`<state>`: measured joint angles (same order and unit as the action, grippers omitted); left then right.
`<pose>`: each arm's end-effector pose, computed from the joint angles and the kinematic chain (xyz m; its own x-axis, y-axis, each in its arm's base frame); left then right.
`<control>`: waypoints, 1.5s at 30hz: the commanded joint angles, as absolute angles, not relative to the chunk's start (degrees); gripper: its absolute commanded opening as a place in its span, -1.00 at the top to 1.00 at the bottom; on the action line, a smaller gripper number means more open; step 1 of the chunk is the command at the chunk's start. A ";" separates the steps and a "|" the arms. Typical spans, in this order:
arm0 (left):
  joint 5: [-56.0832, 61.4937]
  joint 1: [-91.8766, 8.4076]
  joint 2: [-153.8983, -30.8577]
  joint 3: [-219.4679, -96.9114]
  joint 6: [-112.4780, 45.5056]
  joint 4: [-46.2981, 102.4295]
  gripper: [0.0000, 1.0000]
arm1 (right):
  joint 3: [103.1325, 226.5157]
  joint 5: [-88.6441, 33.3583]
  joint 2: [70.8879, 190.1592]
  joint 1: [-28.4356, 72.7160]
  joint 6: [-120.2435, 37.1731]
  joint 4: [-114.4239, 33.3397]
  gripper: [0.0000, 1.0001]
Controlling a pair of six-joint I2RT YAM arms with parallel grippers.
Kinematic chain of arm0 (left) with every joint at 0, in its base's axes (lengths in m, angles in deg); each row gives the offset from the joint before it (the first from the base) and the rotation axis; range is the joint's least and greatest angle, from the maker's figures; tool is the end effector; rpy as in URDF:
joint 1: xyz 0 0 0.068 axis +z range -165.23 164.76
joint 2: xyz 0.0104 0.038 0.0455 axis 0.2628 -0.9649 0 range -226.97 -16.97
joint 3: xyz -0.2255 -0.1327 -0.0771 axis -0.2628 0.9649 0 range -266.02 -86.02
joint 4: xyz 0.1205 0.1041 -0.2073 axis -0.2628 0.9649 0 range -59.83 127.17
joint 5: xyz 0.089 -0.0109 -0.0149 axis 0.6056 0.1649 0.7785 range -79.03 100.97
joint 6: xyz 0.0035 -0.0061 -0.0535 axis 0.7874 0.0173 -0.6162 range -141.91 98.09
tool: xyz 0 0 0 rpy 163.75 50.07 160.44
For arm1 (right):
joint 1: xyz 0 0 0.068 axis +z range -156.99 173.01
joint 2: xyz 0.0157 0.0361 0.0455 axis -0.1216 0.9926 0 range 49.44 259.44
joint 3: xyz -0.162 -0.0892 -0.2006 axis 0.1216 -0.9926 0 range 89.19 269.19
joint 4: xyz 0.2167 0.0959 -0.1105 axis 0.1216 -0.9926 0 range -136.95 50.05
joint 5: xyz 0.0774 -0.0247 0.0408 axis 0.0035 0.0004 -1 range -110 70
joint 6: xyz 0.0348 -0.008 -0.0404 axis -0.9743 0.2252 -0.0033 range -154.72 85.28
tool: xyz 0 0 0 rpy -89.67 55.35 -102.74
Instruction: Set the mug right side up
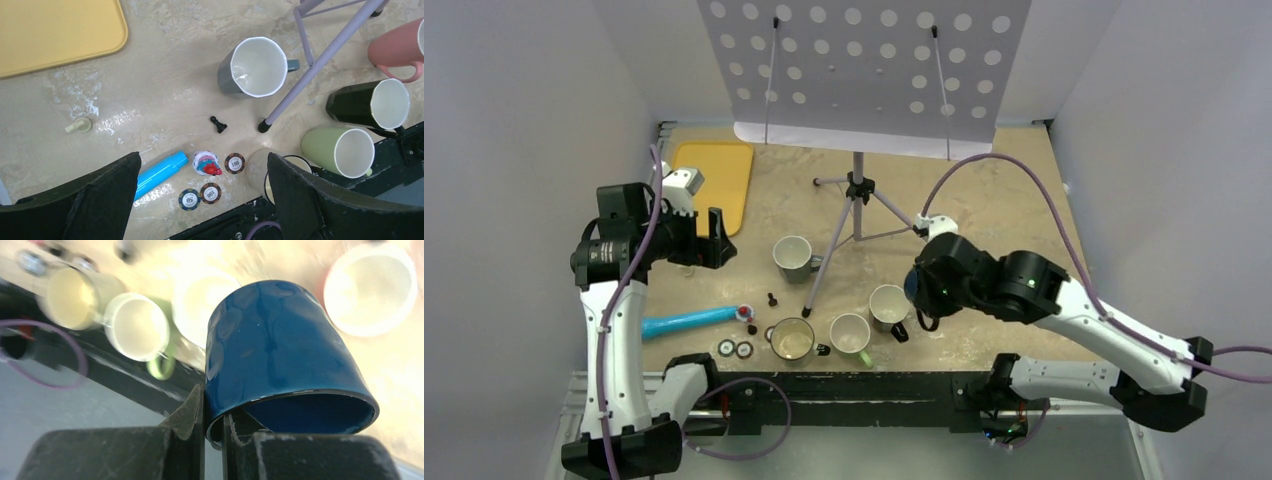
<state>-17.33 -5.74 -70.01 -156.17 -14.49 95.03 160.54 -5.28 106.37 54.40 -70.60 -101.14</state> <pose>0.1493 0.0078 0.3758 -0.7021 -0.0022 -0.7121 0.2620 0.9290 -0.2612 0.0905 0.1471 0.3749 -0.7315 -0.1572 -0.6635 -0.4159 0.8739 0.2515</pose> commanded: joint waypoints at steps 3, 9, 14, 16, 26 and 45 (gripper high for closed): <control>-15.67 -5.85 -71.25 -155.13 -12.14 90.54 -1.00 | 156.48 -5.26 109.57 54.49 -80.73 -117.34 1.00; -12.43 -5.84 -70.83 -152.72 -11.85 87.25 -1.00 | 145.42 -16.00 113.09 54.45 -75.15 -104.68 1.00; -10.93 -5.86 -70.73 -152.19 -11.21 87.07 -1.00 | 140.29 -18.38 116.85 53.21 -72.77 -97.04 1.00; -10.80 -5.88 -70.37 -151.91 -11.20 86.82 -1.00 | 139.39 -18.06 118.15 52.08 -71.76 -95.38 1.00; -10.60 -5.90 -70.04 -151.68 -10.99 86.85 -1.00 | 141.66 -14.76 120.41 49.88 -69.49 -97.81 -0.11; 5.44 -5.57 -68.95 -131.76 -19.98 44.14 -1.00 | 135.57 14.28 96.47 23.36 -57.71 -58.50 -0.62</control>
<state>-1.70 -5.72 -69.66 -139.38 -17.57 67.21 141.42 6.24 102.15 31.49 -63.56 -78.45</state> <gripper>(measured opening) 0.997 0.794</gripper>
